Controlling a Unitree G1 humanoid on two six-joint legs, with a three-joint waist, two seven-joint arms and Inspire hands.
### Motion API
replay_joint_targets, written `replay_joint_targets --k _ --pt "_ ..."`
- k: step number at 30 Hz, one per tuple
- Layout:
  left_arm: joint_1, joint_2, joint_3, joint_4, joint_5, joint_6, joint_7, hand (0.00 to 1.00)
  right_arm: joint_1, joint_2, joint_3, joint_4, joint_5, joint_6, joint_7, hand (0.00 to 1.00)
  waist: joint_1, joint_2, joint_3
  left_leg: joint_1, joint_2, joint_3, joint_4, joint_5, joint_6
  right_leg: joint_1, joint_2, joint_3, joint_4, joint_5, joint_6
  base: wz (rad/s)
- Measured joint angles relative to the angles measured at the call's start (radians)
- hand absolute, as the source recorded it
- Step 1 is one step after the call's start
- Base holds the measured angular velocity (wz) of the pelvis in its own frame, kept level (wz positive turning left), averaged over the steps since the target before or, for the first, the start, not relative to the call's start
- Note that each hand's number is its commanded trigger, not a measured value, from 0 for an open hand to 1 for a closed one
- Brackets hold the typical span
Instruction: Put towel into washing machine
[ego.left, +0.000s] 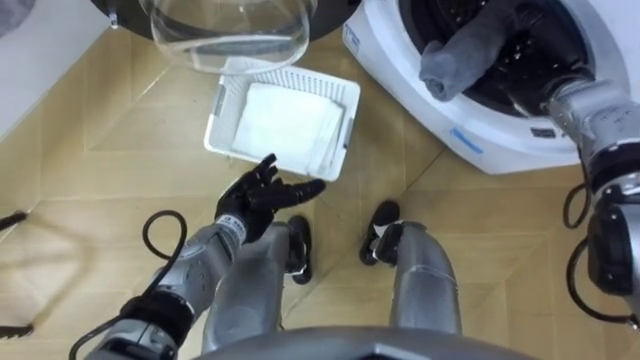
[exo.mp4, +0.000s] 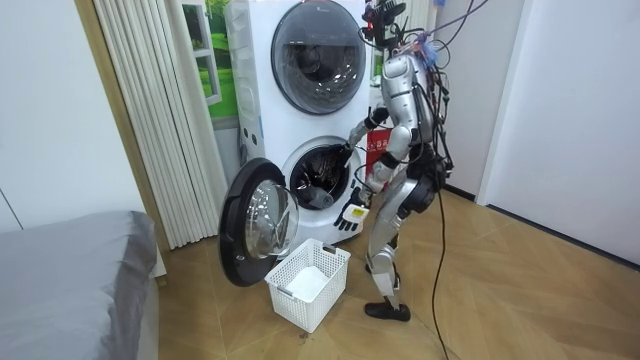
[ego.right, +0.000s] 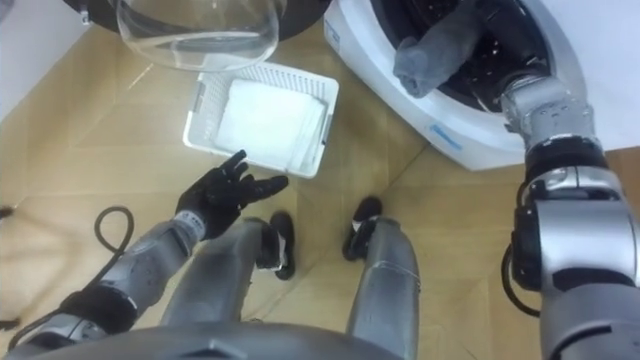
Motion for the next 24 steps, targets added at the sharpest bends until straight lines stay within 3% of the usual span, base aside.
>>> replay_joint_targets --k 5,6,7,11,13,15,20,22,24 --pt "-0.009 -0.002 0.029 0.057 0.045 -0.001 -0.003 0.00 0.056 0.026 -0.004 0.000 -0.038 -0.043 0.050 0.00 -0.002 0.017 -0.0035 0.072 0.006 -0.007 -0.046 0.001 -0.002 0.088 0.022 -0.012 -0.066 0.015 0.008 -0.01" --pt "-0.005 -0.001 0.029 0.070 0.054 -0.002 -0.003 0.00 0.075 0.027 -0.003 0.000 -0.058 -0.049 0.071 0.00 0.001 0.029 -0.0095 0.094 0.008 -0.007 -0.060 0.001 -0.002 0.113 0.030 -0.013 -0.085 0.023 0.014 -0.06" --pt "-0.003 0.002 0.032 0.078 0.080 -0.004 -0.005 0.00 0.101 0.027 -0.002 0.000 -0.072 -0.061 0.102 0.00 0.002 0.035 -0.0102 0.123 0.004 -0.004 -0.083 0.002 0.000 0.138 0.030 -0.012 -0.100 0.026 0.020 -0.06" --pt "0.015 0.017 0.065 0.129 0.118 -0.011 -0.013 0.00 0.179 0.039 -0.001 -0.009 -0.152 -0.065 0.182 0.00 0.001 0.040 -0.0134 0.216 -0.004 0.007 -0.158 0.011 -0.001 0.215 0.038 -0.003 -0.147 0.025 0.032 -0.07" --pt "0.050 0.024 0.103 0.150 0.140 -0.018 -0.013 0.00 0.223 0.042 0.004 -0.026 -0.252 -0.066 0.205 0.00 0.000 0.046 -0.0225 0.263 -0.005 0.008 -0.205 0.017 -0.007 0.256 0.053 0.004 -0.188 0.029 0.039 -0.07" --pt "0.080 0.031 0.127 0.175 0.184 -0.024 -0.012 0.00 0.262 0.052 0.009 -0.038 -0.341 -0.069 0.213 0.00 -0.001 0.051 -0.0255 0.310 -0.005 0.007 -0.243 0.023 -0.014 0.301 0.065 0.002 -0.225 0.032 0.044 -0.04" --pt "0.175 0.036 0.200 0.220 0.351 -0.048 0.019 0.00 0.426 0.089 0.013 -0.051 -0.635 -0.150 0.275 0.00 -0.023 0.056 -0.0413 0.432 0.004 -0.003 -0.317 0.031 -0.024 0.435 0.088 -0.040 -0.304 0.033 0.053 0.06" --pt "0.208 0.039 0.218 0.269 0.410 -0.052 0.051 0.00 0.522 0.107 0.027 -0.044 -0.812 -0.196 0.277 0.00 -0.026 0.052 -0.0549 0.495 0.005 -0.002 -0.361 0.035 -0.031 0.492 0.102 -0.039 -0.339 0.033 0.057 -0.05" --pt "0.234 0.039 0.234 0.283 0.451 -0.054 0.076 0.00 0.593 0.117 0.050 -0.033 -0.917 -0.206 0.275 0.00 -0.028 0.050 -0.0604 0.540 0.009 -0.001 -0.387 0.036 -0.033 0.541 0.113 -0.039 -0.365 0.032 0.058 -0.05"
